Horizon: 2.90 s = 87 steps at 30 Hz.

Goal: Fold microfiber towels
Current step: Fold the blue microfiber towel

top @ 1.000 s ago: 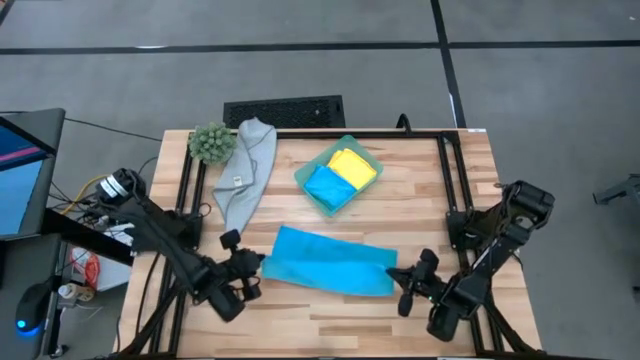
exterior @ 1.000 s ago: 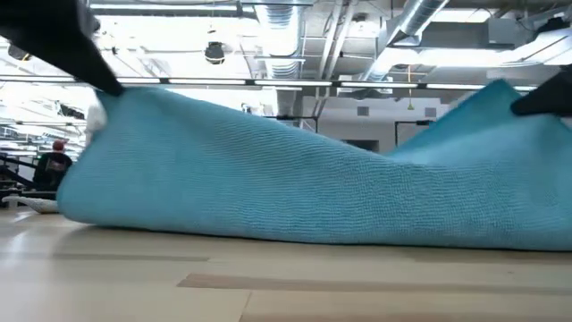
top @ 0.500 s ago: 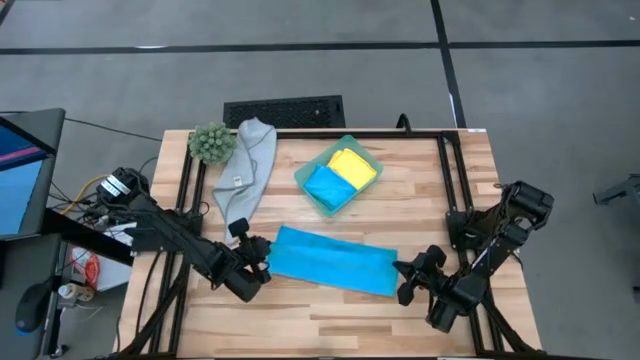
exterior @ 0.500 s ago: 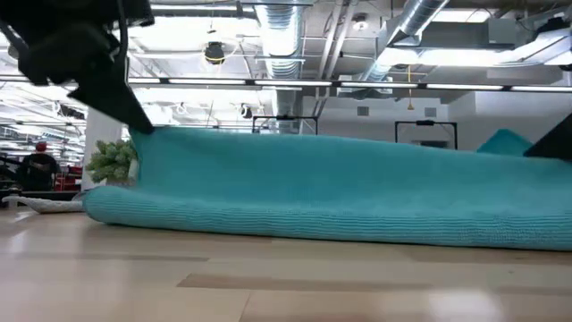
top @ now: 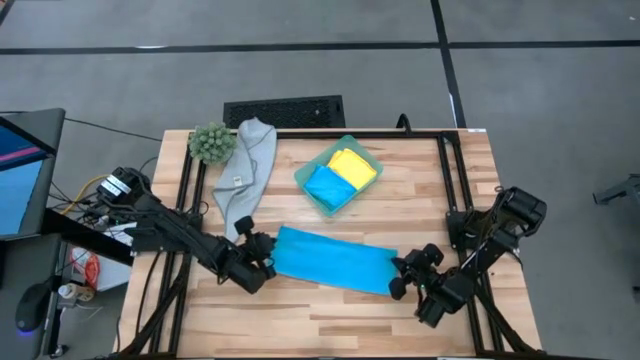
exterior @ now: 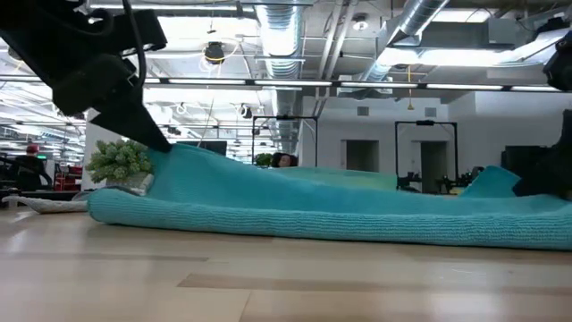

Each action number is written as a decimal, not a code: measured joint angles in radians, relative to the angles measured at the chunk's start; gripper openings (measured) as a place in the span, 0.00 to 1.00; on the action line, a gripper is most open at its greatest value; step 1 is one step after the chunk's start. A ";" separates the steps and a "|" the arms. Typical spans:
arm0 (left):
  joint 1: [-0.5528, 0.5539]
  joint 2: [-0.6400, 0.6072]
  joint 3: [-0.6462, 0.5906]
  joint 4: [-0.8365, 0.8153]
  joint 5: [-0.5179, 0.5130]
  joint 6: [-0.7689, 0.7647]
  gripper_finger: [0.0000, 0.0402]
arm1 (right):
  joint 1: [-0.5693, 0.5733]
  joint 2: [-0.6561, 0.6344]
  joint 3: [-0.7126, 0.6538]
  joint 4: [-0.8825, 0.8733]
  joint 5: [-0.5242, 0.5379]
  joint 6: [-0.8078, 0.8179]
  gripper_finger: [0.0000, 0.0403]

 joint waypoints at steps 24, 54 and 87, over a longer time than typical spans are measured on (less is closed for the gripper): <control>0.075 0.000 -0.041 0.240 0.109 0.167 0.42 | 0.002 0.002 0.000 -0.001 -0.062 -0.007 0.03; 0.016 0.103 -0.030 0.556 0.185 0.140 0.00 | 0.040 -0.097 0.111 -0.112 0.107 -0.018 0.30; -0.133 0.391 0.000 0.498 -0.012 -0.162 0.00 | 0.111 0.186 0.190 -0.097 -0.037 -0.090 0.17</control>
